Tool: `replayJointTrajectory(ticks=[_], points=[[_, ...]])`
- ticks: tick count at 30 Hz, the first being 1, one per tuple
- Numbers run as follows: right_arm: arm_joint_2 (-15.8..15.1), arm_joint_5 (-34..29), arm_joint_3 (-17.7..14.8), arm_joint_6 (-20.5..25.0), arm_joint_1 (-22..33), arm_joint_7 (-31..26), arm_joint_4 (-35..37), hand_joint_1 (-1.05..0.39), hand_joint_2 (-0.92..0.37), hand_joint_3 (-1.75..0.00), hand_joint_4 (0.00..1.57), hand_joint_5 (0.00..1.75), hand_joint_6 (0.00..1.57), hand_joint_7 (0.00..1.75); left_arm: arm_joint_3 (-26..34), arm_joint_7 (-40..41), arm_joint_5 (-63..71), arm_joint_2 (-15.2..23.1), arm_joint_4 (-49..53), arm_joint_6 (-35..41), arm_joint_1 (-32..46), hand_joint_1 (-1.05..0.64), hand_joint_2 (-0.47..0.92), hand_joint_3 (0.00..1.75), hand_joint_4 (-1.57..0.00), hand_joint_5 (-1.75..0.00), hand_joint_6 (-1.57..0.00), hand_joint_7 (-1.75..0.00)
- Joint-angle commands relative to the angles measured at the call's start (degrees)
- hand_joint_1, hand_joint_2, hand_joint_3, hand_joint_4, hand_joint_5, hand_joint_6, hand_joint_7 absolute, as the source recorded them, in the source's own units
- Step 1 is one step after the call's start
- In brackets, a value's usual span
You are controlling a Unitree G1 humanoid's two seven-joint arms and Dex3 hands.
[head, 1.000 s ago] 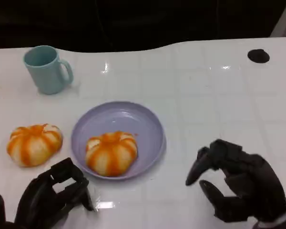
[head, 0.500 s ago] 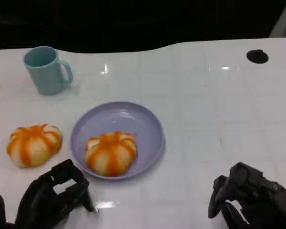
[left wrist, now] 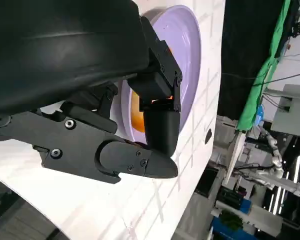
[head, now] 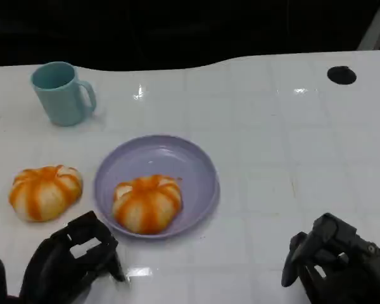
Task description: Grasp the bread from the table and place it into the plate.
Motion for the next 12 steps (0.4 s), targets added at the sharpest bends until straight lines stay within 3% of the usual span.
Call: replayJointTrajectory(ticks=[1,12], points=[[0.3,-0.1,-1.5,-0.5,-0.6,0.4,1.3,-0.27,-0.59,-0.96,0.62,1.75,0.54,1.52,0.2,0.1,0.8,1.0,1.2,-0.1,0.6,-0.51,0.92,0.18,-0.77,-1.7,-0.7,-1.43],[1.5,-0.7,-2.0,0.9,-0.1,0.3,1.0,-0.31,-0.55,-1.01,0.62,1.75,0.56,1.5,0.3,-0.2,0.5,1.1,1.3,-0.2,0.7,-0.51,0.92,0.17,-0.77,-1.7,-0.7,-1.44]])
